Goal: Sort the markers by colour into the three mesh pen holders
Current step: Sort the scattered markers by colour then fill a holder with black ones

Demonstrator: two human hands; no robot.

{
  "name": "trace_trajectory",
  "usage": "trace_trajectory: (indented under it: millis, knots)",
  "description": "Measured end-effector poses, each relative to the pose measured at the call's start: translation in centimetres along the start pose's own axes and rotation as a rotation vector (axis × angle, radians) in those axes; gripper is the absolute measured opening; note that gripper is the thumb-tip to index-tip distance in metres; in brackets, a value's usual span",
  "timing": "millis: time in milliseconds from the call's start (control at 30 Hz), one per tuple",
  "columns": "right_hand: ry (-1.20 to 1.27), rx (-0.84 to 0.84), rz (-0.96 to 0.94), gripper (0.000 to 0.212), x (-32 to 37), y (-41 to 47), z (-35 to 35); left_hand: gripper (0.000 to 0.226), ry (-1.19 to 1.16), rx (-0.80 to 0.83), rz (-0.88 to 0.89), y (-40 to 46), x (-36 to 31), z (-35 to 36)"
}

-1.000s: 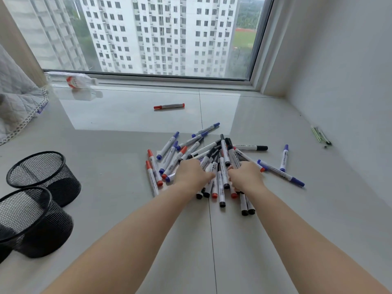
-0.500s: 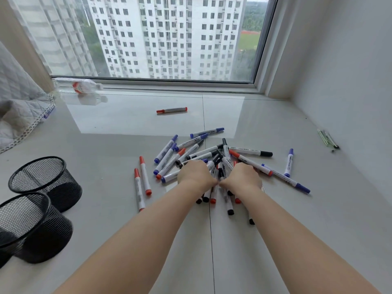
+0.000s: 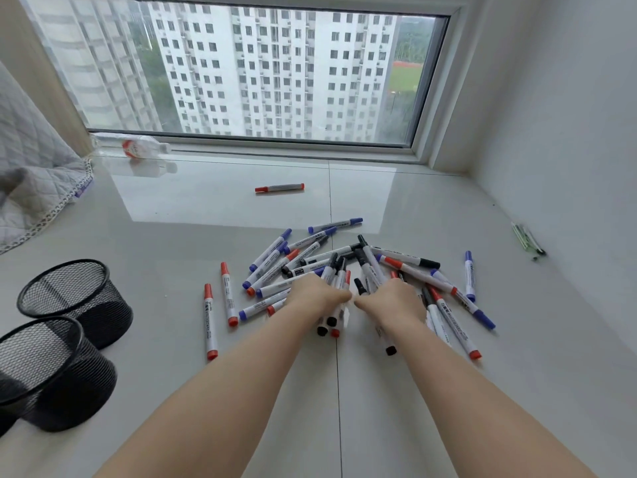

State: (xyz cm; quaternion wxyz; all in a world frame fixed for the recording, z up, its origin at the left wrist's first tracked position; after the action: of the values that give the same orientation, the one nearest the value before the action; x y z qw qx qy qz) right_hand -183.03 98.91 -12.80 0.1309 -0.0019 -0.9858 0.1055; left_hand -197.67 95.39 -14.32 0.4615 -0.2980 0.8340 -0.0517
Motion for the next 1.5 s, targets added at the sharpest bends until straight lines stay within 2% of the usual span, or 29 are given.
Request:
trace_trajectory:
  millis: [167, 267, 367, 467, 533, 667, 767, 900, 1000, 1200, 1367, 1500]
  knots:
    - [0.525, 0.129, -0.011, 0.023, 0.3, -1.5, -1.6, 0.029, -0.35, 0.068, 0.024, -2.4, 0.4, -1.8]
    - [0.827, 0.271, -0.052, 0.023, 1.7, -4.1, -0.9, 0.014, -0.521, 0.054, 0.028, -5.1, 2.1, -3.6]
    - [0.957, 0.4, -0.157, 0.015, 4.0, -8.0, 0.7, 0.015, -0.58, 0.004, 0.032, -7.9, 5.0, -5.8]
    - [0.934, 0.453, -0.238, 0.002, 6.7, -12.0, 2.9, 0.017, -0.717, -0.062, 0.004, -10.6, 9.0, -8.4]
    - [0.883, 0.487, -0.269, 0.005, 8.3, -14.4, 4.5, 0.016, -0.756, -0.135, -0.012, -12.2, 11.6, -10.4]
    - [0.845, 0.537, -0.283, 0.017, 11.1, -18.4, 7.3, 0.015, -0.46, -0.26, -0.028, -14.9, 16.2, -13.6]
    - [0.808, 0.495, -0.29, 0.027, 12.5, -20.3, 9.0, 0.022, -0.376, -0.262, -0.048, -16.0, 18.6, -14.6]
    - [0.676, 0.415, -0.35, 0.037, 13.8, -22.0, 11.0, 0.044, -0.147, -0.28, -0.052, -16.7, 20.3, -15.1]
    - [0.593, 0.302, -0.405, 0.067, 14.5, -22.6, 11.6, 0.053, -0.116, -0.322, 0.01, -16.9, 20.3, -15.1]
    - [0.544, 0.219, -0.494, 0.078, 15.9, -24.1, 12.1, 0.077, -0.088, -0.335, 0.031, -16.3, 20.7, -15.1]
    - [0.439, 0.165, -0.616, 0.072, 17.0, -24.5, 12.5, 0.065, 0.14, -0.426, 0.065, -15.7, 21.5, -15.7]
    - [0.267, 0.092, -0.629, 0.069, 17.6, -24.1, 13.1, 0.058, 0.198, -0.475, 0.059, -15.3, 22.2, -16.6]
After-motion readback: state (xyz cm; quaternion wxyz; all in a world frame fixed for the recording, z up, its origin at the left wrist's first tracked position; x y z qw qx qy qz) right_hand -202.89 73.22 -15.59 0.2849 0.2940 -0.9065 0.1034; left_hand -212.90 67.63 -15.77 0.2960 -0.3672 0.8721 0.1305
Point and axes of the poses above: each hand's wrist, its own y-axis towards the middle knuckle, its own z-axis out of the palm, x = y × z, the point moved 5 cm from there along y, towards the middle knuckle, and after that the axes turned 10 degrees about -y, right-handed, at the moved point
